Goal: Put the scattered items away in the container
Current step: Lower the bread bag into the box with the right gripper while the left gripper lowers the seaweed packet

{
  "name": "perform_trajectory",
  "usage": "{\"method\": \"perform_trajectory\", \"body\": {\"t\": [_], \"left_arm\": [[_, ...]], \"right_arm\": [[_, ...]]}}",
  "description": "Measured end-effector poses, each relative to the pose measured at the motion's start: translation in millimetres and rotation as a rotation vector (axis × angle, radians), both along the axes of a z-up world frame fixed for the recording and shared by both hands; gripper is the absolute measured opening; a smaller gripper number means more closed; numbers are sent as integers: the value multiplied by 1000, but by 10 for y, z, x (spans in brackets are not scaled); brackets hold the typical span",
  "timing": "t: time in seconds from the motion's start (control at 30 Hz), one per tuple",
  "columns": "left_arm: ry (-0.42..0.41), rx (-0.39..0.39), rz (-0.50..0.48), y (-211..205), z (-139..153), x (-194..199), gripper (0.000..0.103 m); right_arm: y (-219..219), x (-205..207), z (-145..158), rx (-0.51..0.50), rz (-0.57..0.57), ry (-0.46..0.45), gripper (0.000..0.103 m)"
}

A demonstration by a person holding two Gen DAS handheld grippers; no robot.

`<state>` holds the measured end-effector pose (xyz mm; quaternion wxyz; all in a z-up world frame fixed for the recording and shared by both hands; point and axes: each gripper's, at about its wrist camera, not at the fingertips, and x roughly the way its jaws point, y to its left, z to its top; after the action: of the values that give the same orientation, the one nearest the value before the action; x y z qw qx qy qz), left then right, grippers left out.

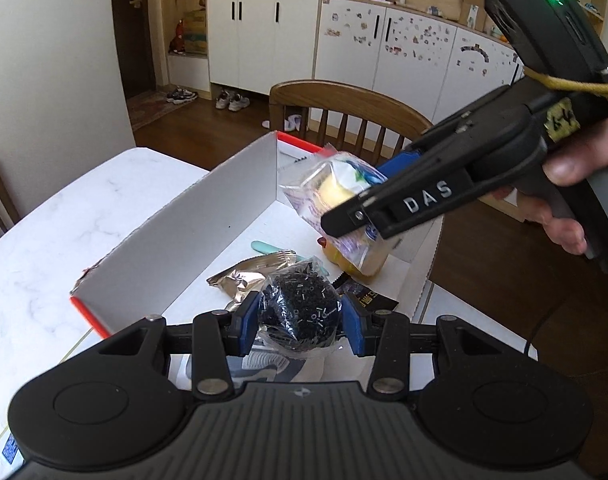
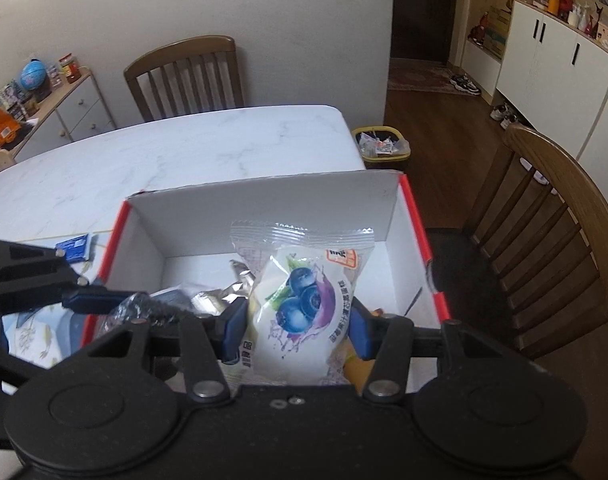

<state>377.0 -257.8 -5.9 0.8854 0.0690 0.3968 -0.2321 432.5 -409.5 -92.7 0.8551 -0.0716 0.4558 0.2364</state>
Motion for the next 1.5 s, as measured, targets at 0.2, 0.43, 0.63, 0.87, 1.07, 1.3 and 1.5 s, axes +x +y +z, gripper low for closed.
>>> {"method": "perform_trajectory", "body": {"t": [0.2,0.43,0.63,0.87,1.07,1.3,1.5], "left_arm": [[54,-3,-15,-63,-92,179,42],[94,10,-37,-175,-164,361,42],[143,-1,-42,-203,-274,508,42],[187,13,-55,-268,-420,610,42],[209,14,-65,-283,-486,614,42],[225,23,-84,-267,-556,563,42],[242,18,-98,-227,-620,534,42]], "right_arm": [[14,225,-125,-31,-6,20,51],[57,438,-273,-49,-10,41,51],[125,603,-374,-60,-6,53,51],[203,747,-545,-89,-7,76,51],[255,845,-667,-113,-13,86,51],[429,820,-724,-175,35,48,52],[506,809,-797,-179,67,63,52]]}}
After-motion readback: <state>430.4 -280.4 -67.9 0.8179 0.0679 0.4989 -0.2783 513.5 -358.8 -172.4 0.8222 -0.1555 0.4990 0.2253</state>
